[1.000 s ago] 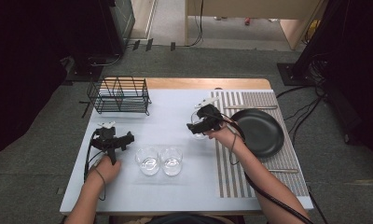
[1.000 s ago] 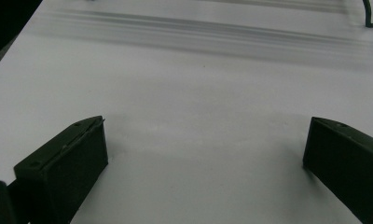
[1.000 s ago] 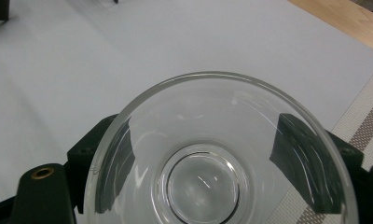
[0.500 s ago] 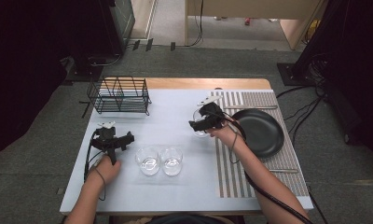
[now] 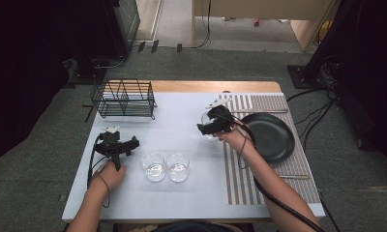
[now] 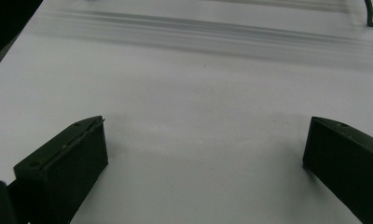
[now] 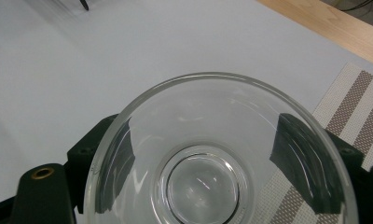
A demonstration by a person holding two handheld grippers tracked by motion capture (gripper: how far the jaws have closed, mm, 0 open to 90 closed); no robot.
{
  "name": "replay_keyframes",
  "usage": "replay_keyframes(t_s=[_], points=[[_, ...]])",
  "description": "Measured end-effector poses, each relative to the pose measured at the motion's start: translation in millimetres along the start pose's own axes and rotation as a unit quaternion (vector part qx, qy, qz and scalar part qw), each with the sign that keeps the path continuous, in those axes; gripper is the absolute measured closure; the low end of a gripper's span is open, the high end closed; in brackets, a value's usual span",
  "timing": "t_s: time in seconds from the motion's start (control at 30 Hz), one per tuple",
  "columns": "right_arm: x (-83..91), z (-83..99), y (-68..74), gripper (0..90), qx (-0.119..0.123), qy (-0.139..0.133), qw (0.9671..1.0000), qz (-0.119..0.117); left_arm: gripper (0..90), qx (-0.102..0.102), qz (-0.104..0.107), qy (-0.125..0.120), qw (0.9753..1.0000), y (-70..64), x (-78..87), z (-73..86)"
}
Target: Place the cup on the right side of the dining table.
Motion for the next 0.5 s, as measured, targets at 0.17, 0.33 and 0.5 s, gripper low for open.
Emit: replay_keyframes(t_s=[0.17,0.33,0.5], points=[[1.1,2.0,-3.8,19.4,-0.002,0.000,1.0000,0.006,0.0,0.000,0.000,0.000,1.0000,0.0,0.0,0.0],[1.6,4.4,-7.6,19.4,-0.007,0.002,0.9999,0.009,0.0,0.000,0.000,0.000,1.0000,0.1,0.1,0.0],[2.6,5.8,-11.8,19.4,-0.011,0.003,0.9999,0.011,0.0,0.000,0.000,0.000,1.0000,0.0,0.0,0.0]])
Point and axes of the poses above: each handheld gripper's, and its own axes: x roughly backward along the jaws, z roughly out of its underside, y roughly to its left, the point moved 4 cm from there along -x, roughly forward along the jaws, and after that the axes turned 15 degrees about x, right-handed, at the moved point
